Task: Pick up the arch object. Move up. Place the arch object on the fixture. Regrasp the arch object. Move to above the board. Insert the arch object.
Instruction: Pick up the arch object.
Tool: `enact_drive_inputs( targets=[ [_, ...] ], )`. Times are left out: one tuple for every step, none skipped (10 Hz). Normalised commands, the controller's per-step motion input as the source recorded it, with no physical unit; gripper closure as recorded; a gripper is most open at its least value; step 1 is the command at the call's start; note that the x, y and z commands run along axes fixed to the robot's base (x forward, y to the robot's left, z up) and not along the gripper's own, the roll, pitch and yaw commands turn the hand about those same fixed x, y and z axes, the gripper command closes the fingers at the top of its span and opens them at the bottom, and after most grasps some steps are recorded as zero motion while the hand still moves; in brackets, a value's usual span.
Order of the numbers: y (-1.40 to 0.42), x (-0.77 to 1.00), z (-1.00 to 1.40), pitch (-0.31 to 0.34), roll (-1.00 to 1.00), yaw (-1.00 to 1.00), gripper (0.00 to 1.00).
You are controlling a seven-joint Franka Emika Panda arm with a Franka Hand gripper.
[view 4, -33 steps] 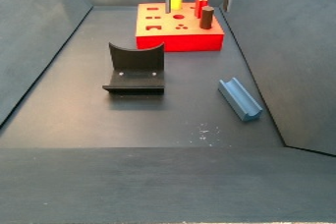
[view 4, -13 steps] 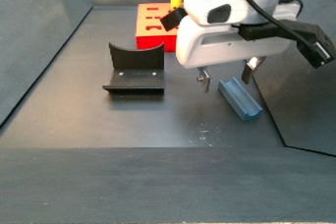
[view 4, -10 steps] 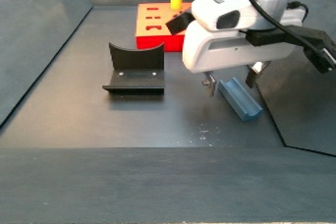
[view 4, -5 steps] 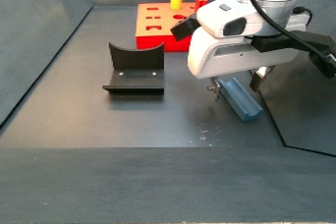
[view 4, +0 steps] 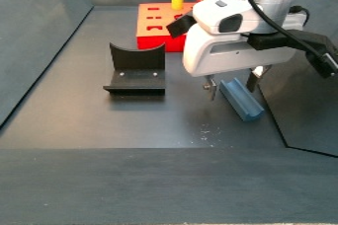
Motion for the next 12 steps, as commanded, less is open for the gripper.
enact_drive_inputs(
  targets=[
    [0.1,0.29,-0.67,-0.219,-0.15,0.0,0.0],
    [0.03,0.35,-0.64,-0.229,-0.17,0.0,0.0],
    [0.0,0.56,-0.69,-0.177,-0.18,0.0,0.0],
    [0.05,0.84,-0.55,-0.017,-0.17,-0.02,0.0],
    [0.09,0.64,-0.4,0.001,-0.11,0.0,0.0],
    [0.0,0.0,-0.21,0.0,-0.03,0.46,0.0],
    [0.0,-0.03,-0.12,-0.037,-0.04,0.54,0.0],
    [0.0,0.01,-0.07,0.0,0.0,0.21,0.0],
    [0.0,0.0,-0.05,-0.044,-0.06,0.0,0.0],
    [0.0,0.0,-0.03,-0.02,0.0,0.0,0.0],
    [0.0,0.0,-0.01,-0.023,0.0,0.02,0.0],
    [0.0,0.0,0.0,0.0,0.0,0.0,1.0]
  ],
)
